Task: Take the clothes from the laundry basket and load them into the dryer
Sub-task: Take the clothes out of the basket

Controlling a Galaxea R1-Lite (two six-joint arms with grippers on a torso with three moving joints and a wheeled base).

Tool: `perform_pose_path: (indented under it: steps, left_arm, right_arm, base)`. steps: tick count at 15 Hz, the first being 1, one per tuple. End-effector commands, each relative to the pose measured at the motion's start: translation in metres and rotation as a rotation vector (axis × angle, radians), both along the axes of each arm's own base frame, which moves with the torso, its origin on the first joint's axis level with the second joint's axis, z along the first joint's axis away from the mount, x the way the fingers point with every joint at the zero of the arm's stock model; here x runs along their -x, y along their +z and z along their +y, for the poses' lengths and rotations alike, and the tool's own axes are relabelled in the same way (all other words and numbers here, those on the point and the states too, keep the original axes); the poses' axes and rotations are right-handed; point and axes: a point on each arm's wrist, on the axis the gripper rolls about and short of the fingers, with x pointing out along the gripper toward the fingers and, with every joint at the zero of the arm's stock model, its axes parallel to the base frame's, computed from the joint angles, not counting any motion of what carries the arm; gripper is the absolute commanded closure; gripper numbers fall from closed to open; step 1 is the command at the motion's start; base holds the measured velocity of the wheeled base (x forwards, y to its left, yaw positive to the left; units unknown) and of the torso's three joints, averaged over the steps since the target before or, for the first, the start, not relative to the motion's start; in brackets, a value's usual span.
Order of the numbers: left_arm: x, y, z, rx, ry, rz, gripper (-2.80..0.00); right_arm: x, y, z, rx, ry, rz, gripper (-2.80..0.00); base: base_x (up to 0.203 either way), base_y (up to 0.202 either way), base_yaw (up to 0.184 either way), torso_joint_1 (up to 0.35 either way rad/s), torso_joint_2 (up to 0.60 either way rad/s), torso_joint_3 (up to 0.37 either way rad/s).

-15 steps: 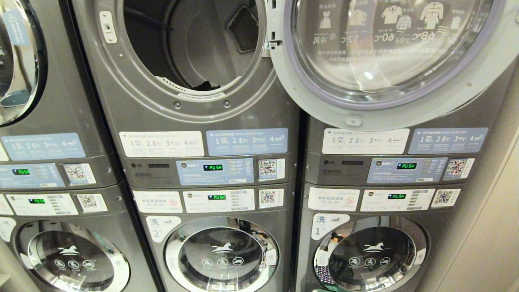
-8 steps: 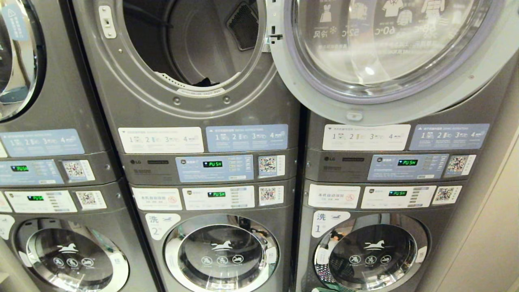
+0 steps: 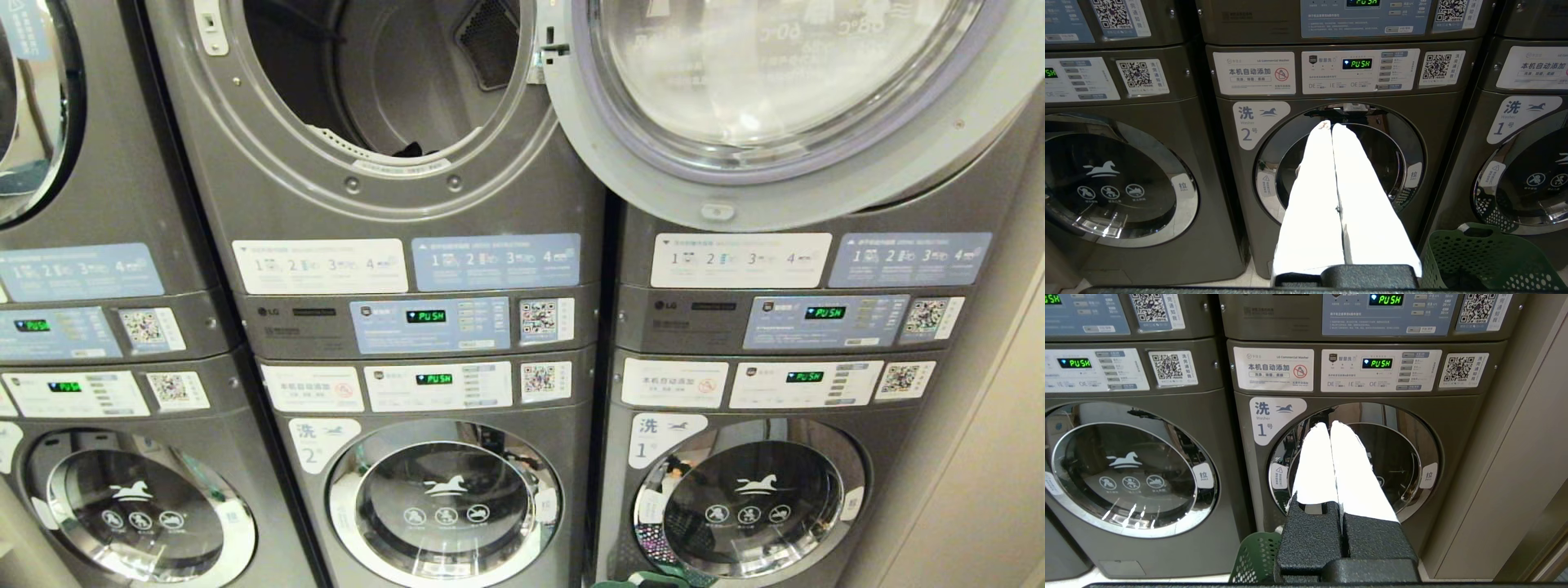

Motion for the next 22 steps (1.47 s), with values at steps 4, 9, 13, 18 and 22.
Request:
perform_pose_path:
  steps: [4,9,13,18,22]
  left_arm:
    - [-0.0001,-0.0004,0.0000,0.002,0.002,0.001,0.00]
    - [-0.0001,-0.0004,0.0000,0.002,0.002,0.001,0.00]
    - [0.0001,0.0000,0.0000,0.002,0.002,0.000,0.00]
    - [0.0001,0.0000,0.0000,-0.001,0.002,0.000,0.00]
    - [-0.0001,-0.0004,0.0000,0.001,0.000,0.001,0.00]
  right_arm:
    - [0.0000,0.0000,0.0000,0.000,0.000,-0.001,0.00]
    - [0.0000,0.0000,0.0000,0.000,0.000,-0.001,0.00]
    - [0.0000,0.0000,0.0000,0.000,0.000,-0.001,0.00]
    - [0.0000,0.0000,0.0000,0.000,0.000,-0.001,0.00]
    - [0.0000,0.0000,0.0000,0.000,-0.002,-0.001,0.00]
  base:
    - [0.000,0.000,0.000,-0.138,0.31,0.167]
    - [0.000,0.000,0.000,-0.140,0.33,0.180]
    - [0.000,0.000,0.000,-0.149,0.34,0.185]
    - [0.000,0.000,0.000,-0.153,0.38,0.218]
    - [0.000,0.000,0.000,-0.216,0.52,0.302]
